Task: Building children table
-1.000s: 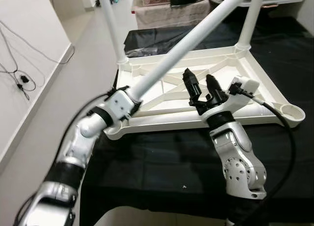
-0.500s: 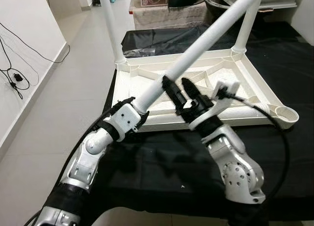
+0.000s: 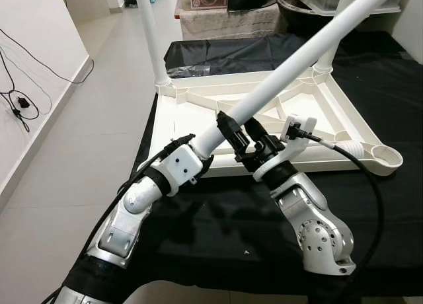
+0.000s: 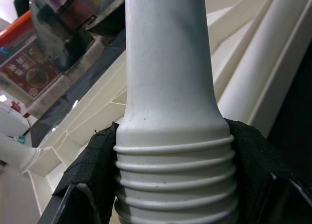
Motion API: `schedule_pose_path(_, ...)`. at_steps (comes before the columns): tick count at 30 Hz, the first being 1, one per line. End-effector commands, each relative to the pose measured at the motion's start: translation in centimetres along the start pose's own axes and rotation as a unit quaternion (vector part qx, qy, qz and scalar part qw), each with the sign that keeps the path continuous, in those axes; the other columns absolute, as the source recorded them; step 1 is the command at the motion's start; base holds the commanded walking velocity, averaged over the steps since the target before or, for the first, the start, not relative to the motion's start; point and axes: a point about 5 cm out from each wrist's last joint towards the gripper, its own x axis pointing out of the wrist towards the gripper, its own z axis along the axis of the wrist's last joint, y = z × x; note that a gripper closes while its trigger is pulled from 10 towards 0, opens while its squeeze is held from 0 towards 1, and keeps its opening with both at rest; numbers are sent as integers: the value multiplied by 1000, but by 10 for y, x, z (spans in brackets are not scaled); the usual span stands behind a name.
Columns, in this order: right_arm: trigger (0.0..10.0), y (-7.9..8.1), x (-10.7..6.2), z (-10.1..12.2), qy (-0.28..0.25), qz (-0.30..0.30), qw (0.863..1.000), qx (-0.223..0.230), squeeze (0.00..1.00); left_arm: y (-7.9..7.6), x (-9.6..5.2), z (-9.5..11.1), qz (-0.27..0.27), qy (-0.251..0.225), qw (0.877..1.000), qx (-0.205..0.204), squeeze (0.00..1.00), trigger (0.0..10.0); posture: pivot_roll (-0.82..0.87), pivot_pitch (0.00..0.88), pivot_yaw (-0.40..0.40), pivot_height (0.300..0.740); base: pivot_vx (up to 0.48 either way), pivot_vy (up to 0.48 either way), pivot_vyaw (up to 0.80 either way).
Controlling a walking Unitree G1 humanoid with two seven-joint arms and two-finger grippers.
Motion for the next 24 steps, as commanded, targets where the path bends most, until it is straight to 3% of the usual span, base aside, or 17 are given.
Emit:
schedule_pose_path(1,10000,-4,-1,-1,0,-12,1000,-1,0,-7,-2,3,-7,-5,1000,-4,0,10000,69,168,4,740,0,0,0)
schedule_pose_path(10,10000,-10,2,9,-14,-18,1000,11,0,-24,-8,8,-39,-17,999,-5,0,10000,69,170,3,740,0,0,0)
schedule_pose_path(24,10000,-8,2,3,-7,-15,1000,26,0,-37,-8,12,-56,-22,998,-12,0,10000,69,167,3,740,0,0,0)
